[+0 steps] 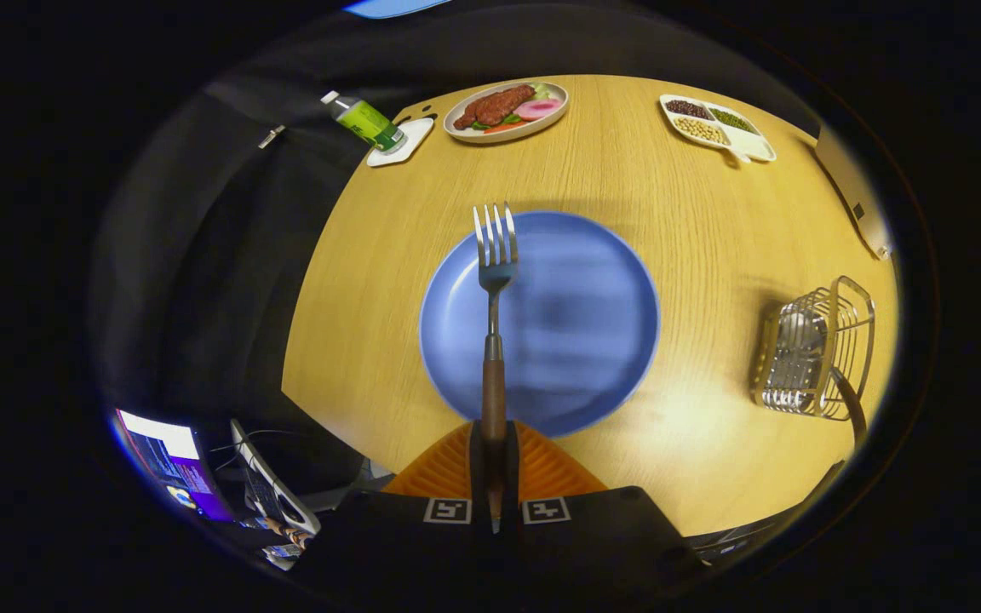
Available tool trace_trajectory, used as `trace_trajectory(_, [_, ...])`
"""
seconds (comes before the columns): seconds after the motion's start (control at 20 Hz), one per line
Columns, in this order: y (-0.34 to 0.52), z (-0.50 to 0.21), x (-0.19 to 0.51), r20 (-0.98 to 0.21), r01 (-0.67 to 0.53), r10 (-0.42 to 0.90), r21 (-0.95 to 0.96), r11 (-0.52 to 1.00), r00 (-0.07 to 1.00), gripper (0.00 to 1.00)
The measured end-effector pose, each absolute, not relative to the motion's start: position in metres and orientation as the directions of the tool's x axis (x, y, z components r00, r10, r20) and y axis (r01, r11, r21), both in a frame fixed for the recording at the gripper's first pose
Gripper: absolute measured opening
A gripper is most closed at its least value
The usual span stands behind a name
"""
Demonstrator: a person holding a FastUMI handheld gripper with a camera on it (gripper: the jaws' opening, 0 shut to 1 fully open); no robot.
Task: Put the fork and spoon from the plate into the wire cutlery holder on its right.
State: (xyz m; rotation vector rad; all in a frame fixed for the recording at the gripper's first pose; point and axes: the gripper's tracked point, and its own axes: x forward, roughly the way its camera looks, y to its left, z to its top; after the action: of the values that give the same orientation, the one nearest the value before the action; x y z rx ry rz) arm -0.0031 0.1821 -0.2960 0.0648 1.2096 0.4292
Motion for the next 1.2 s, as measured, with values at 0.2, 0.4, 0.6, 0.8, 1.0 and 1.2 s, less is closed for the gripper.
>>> trace_trajectory(0.2, [0.141,-0.257,-0.012,-0.884,-0.302,0.341,0.246,0.921,0.32,0.07])
trace_trajectory(0.4, [0.089,-0.228,-0.025,-0.899,-0.321,0.297,0.192,0.927,0.322,0.07])
trace_trajectory(0.6, [0.039,-0.206,-0.03,-0.924,-0.319,0.238,0.138,0.938,0.3,0.07])
trace_trajectory(0.8, [0.002,-0.194,-0.032,-0.953,-0.31,0.203,0.127,0.942,0.224,0.07])
trace_trajectory(1.0, [-0.035,-0.19,-0.029,-0.981,-0.327,0.143,0.095,0.94,0.128,0.07])
trace_trajectory(1.2, [-0.064,-0.194,-0.023,-0.998,-0.392,0.058,0.047,0.919,0.018,0.07])
